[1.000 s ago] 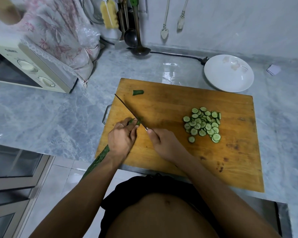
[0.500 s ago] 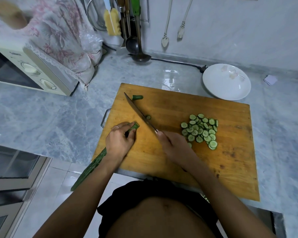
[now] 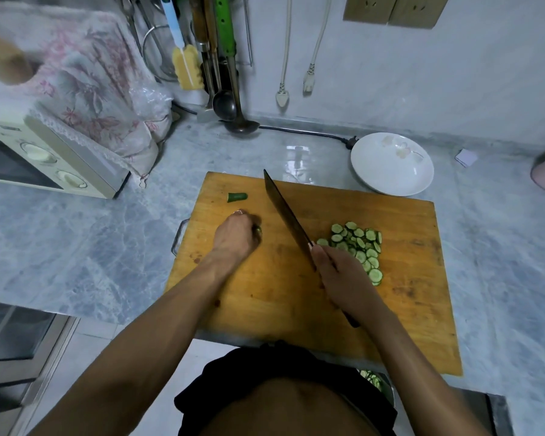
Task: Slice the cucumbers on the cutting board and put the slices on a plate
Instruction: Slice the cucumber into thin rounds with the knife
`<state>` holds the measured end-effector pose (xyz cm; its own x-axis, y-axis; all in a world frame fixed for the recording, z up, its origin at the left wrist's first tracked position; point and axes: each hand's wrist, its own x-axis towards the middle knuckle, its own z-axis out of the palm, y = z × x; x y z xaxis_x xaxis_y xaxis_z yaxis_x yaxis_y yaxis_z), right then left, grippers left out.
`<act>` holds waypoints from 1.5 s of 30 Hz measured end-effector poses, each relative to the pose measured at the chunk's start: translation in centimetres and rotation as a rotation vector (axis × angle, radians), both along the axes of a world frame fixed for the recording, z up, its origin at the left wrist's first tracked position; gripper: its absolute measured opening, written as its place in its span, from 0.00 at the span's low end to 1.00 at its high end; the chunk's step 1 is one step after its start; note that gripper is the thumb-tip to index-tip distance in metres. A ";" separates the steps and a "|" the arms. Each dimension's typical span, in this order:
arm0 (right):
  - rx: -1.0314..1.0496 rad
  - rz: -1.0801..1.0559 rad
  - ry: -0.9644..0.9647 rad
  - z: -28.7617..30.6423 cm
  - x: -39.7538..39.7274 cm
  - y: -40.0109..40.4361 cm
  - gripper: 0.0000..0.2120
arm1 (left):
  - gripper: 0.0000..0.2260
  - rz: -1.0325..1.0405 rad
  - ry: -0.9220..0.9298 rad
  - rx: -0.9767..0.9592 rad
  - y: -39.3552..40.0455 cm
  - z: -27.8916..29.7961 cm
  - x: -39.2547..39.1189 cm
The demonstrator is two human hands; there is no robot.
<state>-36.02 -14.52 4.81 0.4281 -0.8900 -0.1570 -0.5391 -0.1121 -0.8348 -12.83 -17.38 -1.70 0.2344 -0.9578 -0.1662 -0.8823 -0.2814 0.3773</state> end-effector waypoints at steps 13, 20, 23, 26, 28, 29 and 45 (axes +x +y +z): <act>0.084 -0.004 -0.030 0.4 0.3 -0.4 0.19 | 0.21 -0.047 -0.122 -0.183 -2.2 -1.3 5.2; 0.082 -0.002 0.018 0.4 0.8 -0.9 0.19 | 0.16 0.010 0.000 -0.170 -3.6 -2.1 6.9; 0.158 -0.025 0.004 0.3 0.9 -1.0 0.19 | 0.16 0.068 0.040 -0.236 -2.4 -1.2 6.7; 0.170 -0.019 -0.003 0.2 0.8 -0.8 0.19 | 0.12 0.148 0.134 -0.351 0.8 -0.3 6.0; 0.152 -0.005 -0.008 -0.2 0.7 -0.5 0.18 | 0.09 0.199 0.177 -0.338 3.8 0.0 5.6; 0.153 -0.007 -0.023 -0.3 0.6 -0.3 0.17 | 0.08 0.222 0.192 -0.309 5.3 0.0 5.2; 0.311 0.006 -0.138 -1.1 -2.6 4.2 0.21 | 0.15 0.105 0.211 -0.246 11.7 -2.5 -0.7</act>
<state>-38.64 -10.32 3.69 0.4697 -0.8058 -0.3607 -0.4188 0.1563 -0.8945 -13.58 -5.70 -4.16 0.3185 -0.9479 0.0113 -0.7484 -0.2441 0.6166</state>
